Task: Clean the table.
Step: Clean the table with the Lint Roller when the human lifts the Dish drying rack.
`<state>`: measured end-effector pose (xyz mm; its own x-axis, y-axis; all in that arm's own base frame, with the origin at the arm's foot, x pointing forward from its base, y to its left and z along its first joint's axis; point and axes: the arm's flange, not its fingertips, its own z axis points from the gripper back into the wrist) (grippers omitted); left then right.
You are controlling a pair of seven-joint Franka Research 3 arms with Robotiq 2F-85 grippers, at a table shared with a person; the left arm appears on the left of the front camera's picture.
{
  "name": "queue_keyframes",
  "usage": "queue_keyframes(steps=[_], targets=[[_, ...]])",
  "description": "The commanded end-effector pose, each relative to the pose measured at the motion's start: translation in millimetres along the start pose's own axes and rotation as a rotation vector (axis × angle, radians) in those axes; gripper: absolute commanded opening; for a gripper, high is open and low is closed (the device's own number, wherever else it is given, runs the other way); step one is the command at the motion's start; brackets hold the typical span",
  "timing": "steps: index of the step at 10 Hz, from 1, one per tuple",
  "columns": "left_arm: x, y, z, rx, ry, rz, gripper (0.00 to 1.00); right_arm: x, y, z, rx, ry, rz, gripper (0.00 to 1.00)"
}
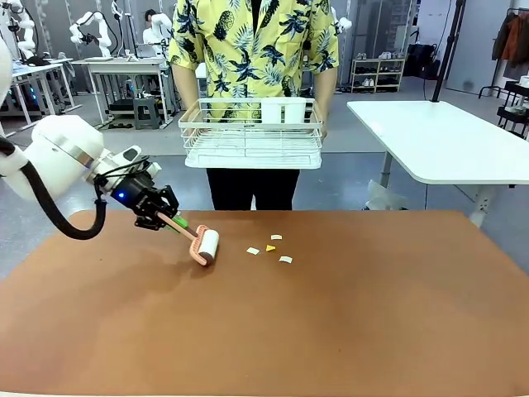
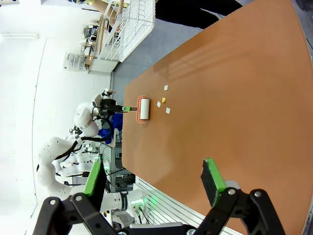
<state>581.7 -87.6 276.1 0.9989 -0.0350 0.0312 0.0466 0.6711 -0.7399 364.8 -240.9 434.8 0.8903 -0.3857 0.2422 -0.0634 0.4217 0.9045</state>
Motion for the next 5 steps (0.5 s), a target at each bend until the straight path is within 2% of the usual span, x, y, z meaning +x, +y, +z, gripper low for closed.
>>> queue_keyframes(steps=[1,5], targets=[[11.6,-23.9,-50.1,-0.024,0.042,-0.012,0.21,-1.8,2.1,2.0,0.013,0.000,0.008,1.00],[37.2,-74.6,-116.2,0.008,0.115,-0.050,0.21,-1.8,2.1,2.0,0.013,0.000,0.008,1.00]])
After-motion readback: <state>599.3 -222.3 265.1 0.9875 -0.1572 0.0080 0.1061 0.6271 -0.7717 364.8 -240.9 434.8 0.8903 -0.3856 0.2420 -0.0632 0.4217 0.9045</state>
